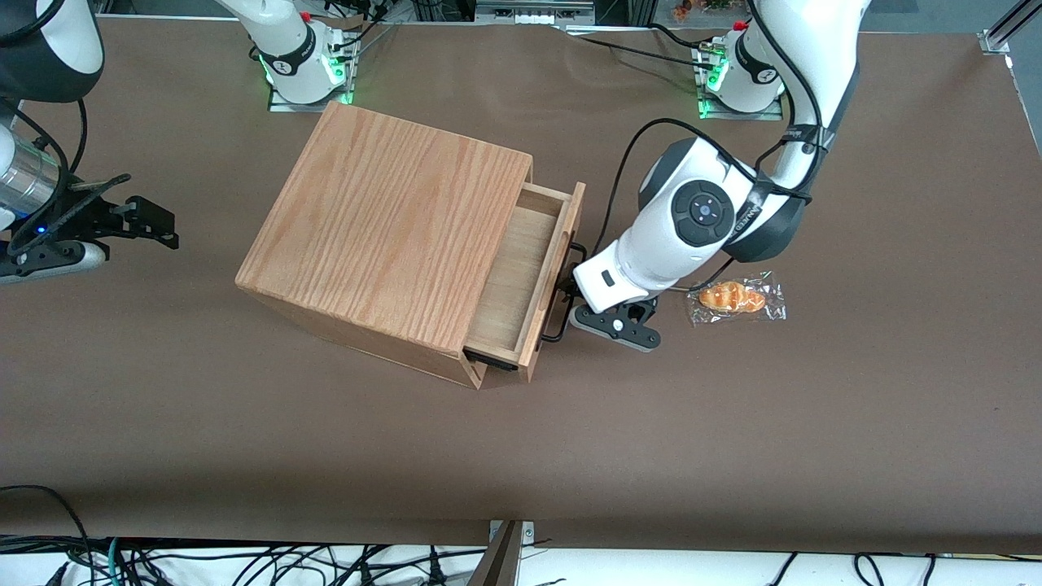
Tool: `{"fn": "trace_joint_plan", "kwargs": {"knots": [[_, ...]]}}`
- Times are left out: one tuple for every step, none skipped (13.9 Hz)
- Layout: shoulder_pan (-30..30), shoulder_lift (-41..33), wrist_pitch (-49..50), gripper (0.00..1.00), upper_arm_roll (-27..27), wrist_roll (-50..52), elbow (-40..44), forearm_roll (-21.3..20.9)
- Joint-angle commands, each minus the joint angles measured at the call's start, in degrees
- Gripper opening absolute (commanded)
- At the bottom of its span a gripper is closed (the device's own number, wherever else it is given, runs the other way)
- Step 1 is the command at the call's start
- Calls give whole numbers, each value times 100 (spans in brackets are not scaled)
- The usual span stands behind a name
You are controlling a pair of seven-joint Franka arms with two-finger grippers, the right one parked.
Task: Open top drawer with left arm
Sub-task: 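Pull the handle with the left gripper, sliding the drawer out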
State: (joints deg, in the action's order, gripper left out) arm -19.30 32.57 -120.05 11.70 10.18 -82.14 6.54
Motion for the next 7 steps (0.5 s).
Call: {"fn": "trace_joint_plan", "kwargs": {"knots": [[119, -155, 236, 100, -62, 2, 13, -470], [137, -155, 280, 100, -62, -94, 13, -470], [198, -164, 280, 100, -54, -139, 13, -470], [216, -164, 289, 100, -45, -157, 13, -470], [216, -164, 298, 100, -45, -157, 13, -470], [216, -164, 298, 100, -45, -148, 22, -470], [225, -164, 298, 100, -45, -157, 22, -470]]}}
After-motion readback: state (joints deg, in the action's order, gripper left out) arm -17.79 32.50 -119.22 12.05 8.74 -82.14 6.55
